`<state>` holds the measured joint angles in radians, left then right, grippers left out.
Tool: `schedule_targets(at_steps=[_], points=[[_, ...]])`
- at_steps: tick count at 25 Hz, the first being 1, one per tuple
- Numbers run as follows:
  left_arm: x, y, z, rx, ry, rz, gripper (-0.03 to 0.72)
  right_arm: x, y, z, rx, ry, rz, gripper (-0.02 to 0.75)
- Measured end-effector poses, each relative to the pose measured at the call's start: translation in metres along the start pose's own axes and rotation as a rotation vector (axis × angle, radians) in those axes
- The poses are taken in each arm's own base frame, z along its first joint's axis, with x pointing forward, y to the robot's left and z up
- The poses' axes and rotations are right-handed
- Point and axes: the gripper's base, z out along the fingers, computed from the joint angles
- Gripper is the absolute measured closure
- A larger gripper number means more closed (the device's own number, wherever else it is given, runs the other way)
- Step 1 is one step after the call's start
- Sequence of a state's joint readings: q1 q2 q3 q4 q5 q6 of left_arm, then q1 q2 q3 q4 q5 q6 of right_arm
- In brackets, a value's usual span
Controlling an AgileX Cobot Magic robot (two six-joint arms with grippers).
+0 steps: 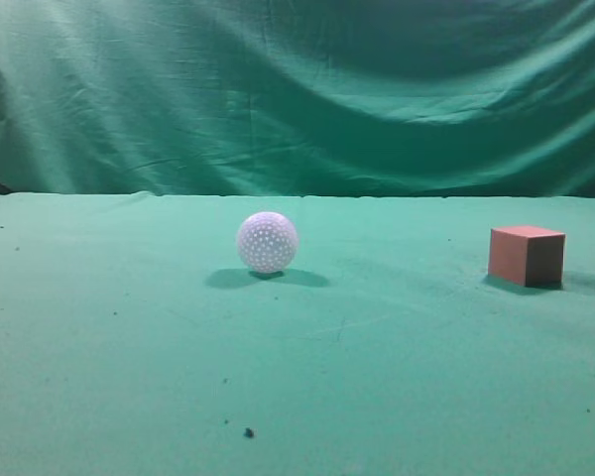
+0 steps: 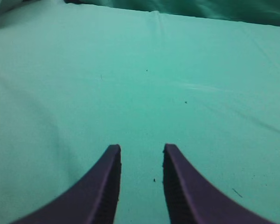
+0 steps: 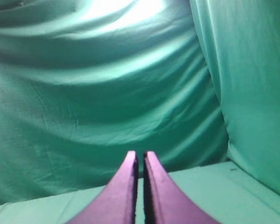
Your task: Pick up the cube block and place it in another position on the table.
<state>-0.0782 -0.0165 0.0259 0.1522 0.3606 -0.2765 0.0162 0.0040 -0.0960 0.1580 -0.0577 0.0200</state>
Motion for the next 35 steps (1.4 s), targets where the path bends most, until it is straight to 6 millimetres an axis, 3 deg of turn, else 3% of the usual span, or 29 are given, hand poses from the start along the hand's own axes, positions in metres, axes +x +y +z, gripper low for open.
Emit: schedule_targets(at_steps=[3,6,12,18,23,29,30,31,35], points=[[0.000,0.000,0.000,0.000,0.000,0.000,0.426,-0.024,0.006,0.010,-0.005,0.104,-0.026,0.738],[0.000,0.000,0.000,0.000,0.000,0.000,0.426,-0.026,0.010,0.023,0.000,0.320,-0.027,0.738],[0.000,0.000,0.000,0.000,0.000,0.000,0.426,-0.001,0.010,0.037,0.002,0.639,-0.019,0.738],[0.000,0.000,0.000,0.000,0.000,0.000,0.426,0.002,0.026,0.056,-0.178,0.937,-0.145,0.738],[0.000,0.000,0.000,0.000,0.000,0.000,0.426,0.021,0.047,0.083,-0.308,1.183,-0.199,0.738],[0.000,0.000,0.000,0.000,0.000,0.000,0.426,0.042,0.077,0.126,-0.401,1.326,-0.299,0.738],[0.000,0.000,0.000,0.000,0.000,0.000,0.426,0.047,0.081,0.133,-0.409,1.347,-0.315,0.689],[0.000,0.000,0.000,0.000,0.000,0.000,0.426,0.051,0.085,0.139,-0.416,1.362,-0.326,0.689],[0.000,0.000,0.000,0.000,0.000,0.000,0.426,0.072,0.099,0.163,-0.432,1.429,-0.354,0.414]])
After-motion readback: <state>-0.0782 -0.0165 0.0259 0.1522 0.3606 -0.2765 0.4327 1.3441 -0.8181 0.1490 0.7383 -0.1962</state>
